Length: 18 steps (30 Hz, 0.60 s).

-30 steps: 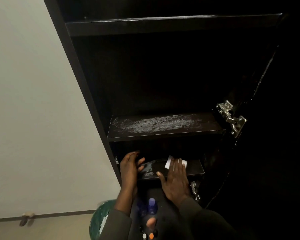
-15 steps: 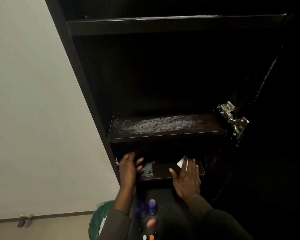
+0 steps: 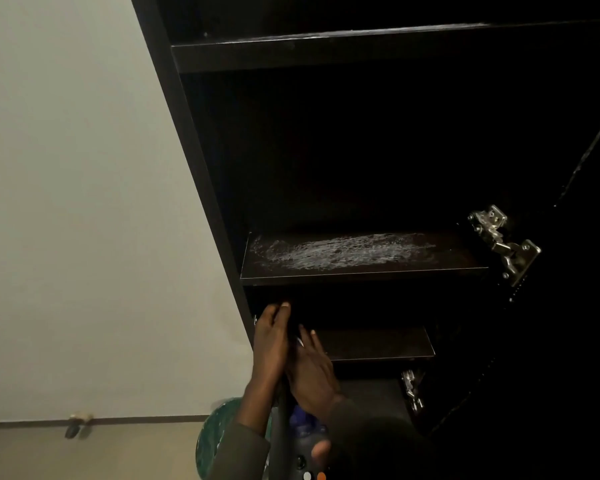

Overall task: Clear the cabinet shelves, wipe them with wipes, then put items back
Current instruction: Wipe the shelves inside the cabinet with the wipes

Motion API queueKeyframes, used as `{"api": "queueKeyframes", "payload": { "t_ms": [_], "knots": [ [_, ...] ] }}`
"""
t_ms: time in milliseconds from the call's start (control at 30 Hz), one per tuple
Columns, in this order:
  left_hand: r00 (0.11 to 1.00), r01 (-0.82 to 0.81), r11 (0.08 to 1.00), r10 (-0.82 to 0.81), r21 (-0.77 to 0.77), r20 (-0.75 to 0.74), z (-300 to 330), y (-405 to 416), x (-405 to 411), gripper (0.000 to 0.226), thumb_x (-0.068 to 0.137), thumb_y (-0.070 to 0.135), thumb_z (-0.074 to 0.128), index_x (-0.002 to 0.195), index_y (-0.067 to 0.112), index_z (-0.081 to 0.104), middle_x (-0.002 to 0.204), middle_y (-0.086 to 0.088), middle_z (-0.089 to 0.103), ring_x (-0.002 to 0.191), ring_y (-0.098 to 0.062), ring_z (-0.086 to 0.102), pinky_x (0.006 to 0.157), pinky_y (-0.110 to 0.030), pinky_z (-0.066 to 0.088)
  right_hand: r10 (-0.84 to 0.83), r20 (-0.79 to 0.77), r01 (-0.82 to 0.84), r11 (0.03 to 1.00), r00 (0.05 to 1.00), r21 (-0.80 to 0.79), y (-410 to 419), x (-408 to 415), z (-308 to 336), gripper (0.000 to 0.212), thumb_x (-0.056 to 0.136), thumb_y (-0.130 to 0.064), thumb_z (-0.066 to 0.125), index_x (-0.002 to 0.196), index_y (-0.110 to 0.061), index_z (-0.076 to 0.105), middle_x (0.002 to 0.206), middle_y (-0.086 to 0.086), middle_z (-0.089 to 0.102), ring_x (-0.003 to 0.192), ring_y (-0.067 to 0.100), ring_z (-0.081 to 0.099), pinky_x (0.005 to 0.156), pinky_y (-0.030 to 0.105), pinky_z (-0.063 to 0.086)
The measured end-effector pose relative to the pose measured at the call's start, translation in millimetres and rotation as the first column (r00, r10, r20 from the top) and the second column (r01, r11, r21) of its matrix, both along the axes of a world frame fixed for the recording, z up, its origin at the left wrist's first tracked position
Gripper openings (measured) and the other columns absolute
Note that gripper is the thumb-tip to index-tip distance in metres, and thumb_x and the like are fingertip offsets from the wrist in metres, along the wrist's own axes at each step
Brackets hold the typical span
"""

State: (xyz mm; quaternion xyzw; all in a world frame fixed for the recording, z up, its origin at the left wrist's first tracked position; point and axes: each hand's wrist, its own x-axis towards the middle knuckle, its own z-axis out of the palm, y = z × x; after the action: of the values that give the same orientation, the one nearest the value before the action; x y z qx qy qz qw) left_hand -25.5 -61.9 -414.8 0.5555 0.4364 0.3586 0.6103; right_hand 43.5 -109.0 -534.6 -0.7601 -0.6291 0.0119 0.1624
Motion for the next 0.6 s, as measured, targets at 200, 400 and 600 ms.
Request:
{"api": "queueKeyframes", "payload": {
  "t_ms": [200, 400, 600],
  "knots": [
    [1.000, 0.002, 1.000, -0.002, -0.030, -0.003, 2.1, 2.7, -3.5, 0.016, 0.098, 0.028, 0.055, 0.094, 0.019, 0.067, 0.104, -0.008, 0.070, 0.104, -0.024, 0.065, 0.097, -0.046, 0.048, -0.168, -0.149, 0.198, 0.957, 0.974, 0.213, -32.7, 57.6, -7.5, 0.041, 0.094, -0.019, 0.038, 0.125, -0.019, 0.064, 0.132, 0.000, 0.062, 0.133, 0.020, 0.046, 0.119, 0.029, 0.017],
    [1.000, 0.010, 0.997, -0.011, -0.079, -0.005, 1.6, 1.2, -7.0, 0.067, 0.076, 0.062, 0.058, 0.123, 0.015, 0.060, 0.125, -0.008, 0.063, 0.116, -0.023, 0.060, 0.105, -0.048, 0.046, -0.479, -0.342, 0.582, 0.735, 0.809, 0.347, -80.2, 100.9, -0.6, 0.037, 0.092, 0.004, 0.055, 0.129, -0.002, 0.059, 0.132, 0.014, 0.059, 0.133, 0.029, 0.045, 0.112, 0.036, 0.033],
    [0.999, 0.020, 0.998, -0.018, -0.058, 0.030, 17.2, 1.1, -9.4, 0.019, 0.100, 0.028, 0.051, 0.093, 0.017, 0.065, 0.099, -0.004, 0.069, 0.096, -0.018, 0.065, 0.083, -0.033, 0.050, -0.375, -0.198, 0.410, 0.894, 0.906, 0.180, -56.6, 56.5, -21.4, 0.069, 0.072, 0.010, 0.070, 0.136, -0.007, 0.053, 0.141, 0.011, 0.053, 0.134, 0.026, 0.047, 0.119, 0.028, 0.015]
  ]
}}
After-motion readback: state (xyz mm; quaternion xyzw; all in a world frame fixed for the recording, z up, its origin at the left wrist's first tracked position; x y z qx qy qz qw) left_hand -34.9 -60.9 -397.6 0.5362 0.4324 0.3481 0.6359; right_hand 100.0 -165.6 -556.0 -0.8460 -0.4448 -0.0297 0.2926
